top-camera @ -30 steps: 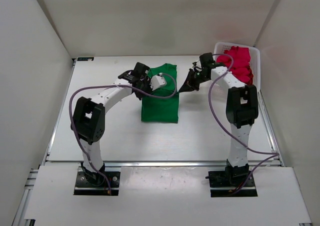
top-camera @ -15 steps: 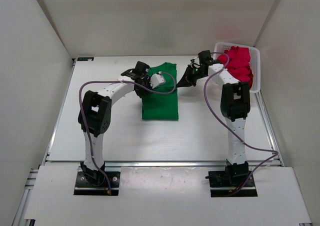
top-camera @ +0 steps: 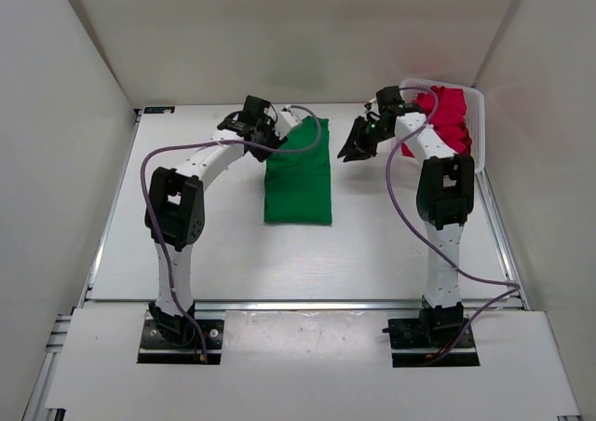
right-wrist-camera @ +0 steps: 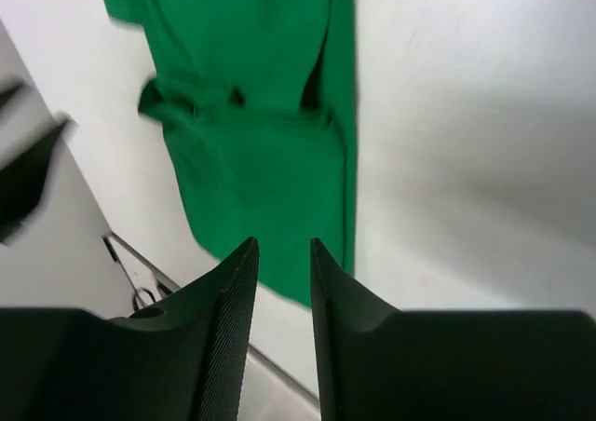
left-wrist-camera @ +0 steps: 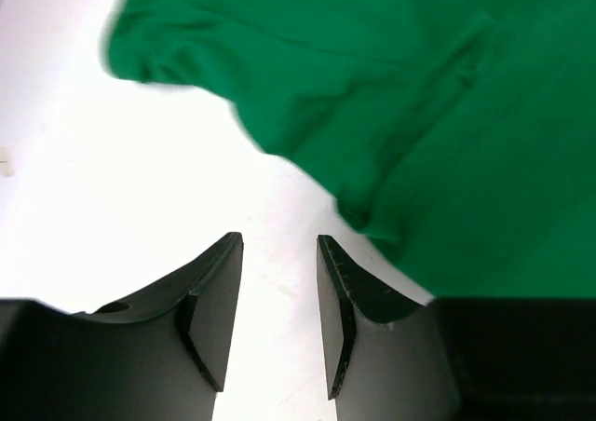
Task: Fold and stack the t-shirts
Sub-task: Fold the folded rectangular tshirt in 1/3 of the way, then grab one side of the 2/3 rectangular tshirt with both arms
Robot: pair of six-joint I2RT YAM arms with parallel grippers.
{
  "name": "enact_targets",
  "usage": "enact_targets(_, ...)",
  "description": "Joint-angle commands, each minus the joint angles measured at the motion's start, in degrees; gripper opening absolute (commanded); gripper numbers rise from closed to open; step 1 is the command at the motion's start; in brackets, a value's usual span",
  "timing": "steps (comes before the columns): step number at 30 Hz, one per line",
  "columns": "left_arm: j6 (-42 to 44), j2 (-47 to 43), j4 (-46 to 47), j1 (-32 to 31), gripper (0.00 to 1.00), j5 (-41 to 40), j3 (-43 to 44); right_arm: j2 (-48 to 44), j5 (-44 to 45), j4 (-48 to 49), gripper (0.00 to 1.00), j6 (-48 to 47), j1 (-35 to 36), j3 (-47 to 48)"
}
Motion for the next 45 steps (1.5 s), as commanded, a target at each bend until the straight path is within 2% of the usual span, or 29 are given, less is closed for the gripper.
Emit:
enact_targets(1,-2.0,-2.1,-4.6,2.8,0.49,1.5,6.6,-10.1,5.4,-4.8,0.34,-5.0,2.6,-3.0)
enact_targets(3,1.5,-6.4,-8.6,3.0,0.49,4.3,3.4,-14.8,6.5,-4.6,0.37,-5.4,2.9,-10.5)
enact_targets(6,10.6,-16.8,-3.9,0.3,0.52,2.3,-17.9,-19.4,5.8,-2.8,0.40,-5.5,3.7,-20.7)
enact_targets(7,12.1,-20.4,-2.0,-1.9,0.53,1.7,-21.0,-20.3,5.8,-3.1,0.41,-5.3,4.0,-23.3)
enact_targets(9,13.4,-23.4,-1.2,-5.5,0.58,1.0,-29.4,-20.3,4.7,-2.3,0.45,-5.0,4.3,-25.3)
enact_targets(10,12.7,-24.3,-0.9,-7.4,0.60,1.2,-30.5,-19.7,4.8,-2.4,0.47,-5.0,4.7,-24.8)
enact_targets(11,11.3,-24.4,-1.0,-9.1,0.67,1.2,-32.1,-19.4,4.7,-2.5,0.48,-5.0,5.5,-24.4)
enact_targets(12,9.4,-24.5,-1.2,-9.6,0.82,1.8,-32.4,-18.7,4.9,-2.6,0.50,-5.4,5.8,-24.5)
enact_targets(14,4.7,-23.0,-0.4,-9.2,0.91,2.2,-32.3,-17.7,5.0,-2.6,0.52,-5.4,7.6,-24.1)
enact_targets(15,0.5,-22.5,-0.9,-8.9,0.91,3.5,-31.0,-17.6,5.4,-2.6,0.52,-5.8,7.6,-24.0)
enact_targets(18,-10.9,-21.4,-2.9,-1.7,0.90,11.3,-27.5,-18.0,5.2,-2.0,0.52,-5.9,8.9,-25.0)
enact_targets(20,-17.7,-22.5,-0.9,4.8,0.91,15.8,-28.0,-18.8,5.0,-0.4,0.52,-5.0,9.1,-27.8)
enact_targets(23,-26.7,-23.1,1.8,8.9,0.93,20.4,-29.9,-20.6,4.3,2.7,0.51,-4.0,8.6,-31.4)
enact_targets(27,-34.4,-20.2,1.1,8.3,0.90,26.6,-31.1,-21.9,3.1,6.4,0.51,-2.3,7.0,-35.1)
enact_targets(31,-39.4,-17.3,1.6,6.7,0.82,26.4,-32.7,-21.3,1.8,7.5,0.51,-1.8,6.5,-35.8)
enact_targets(37,-39.2,-17.8,2.7,6.3,0.69,22.4,-35.3,-21.3,1.4,7.9,0.50,-1.9,7.3,-36.6)
enact_targets(45,-39.4,-15.7,4.5,4.6,0.60,21.6,-34.8,-20.8,1.9,7.8,0.49,-1.9,7.4,-36.7)
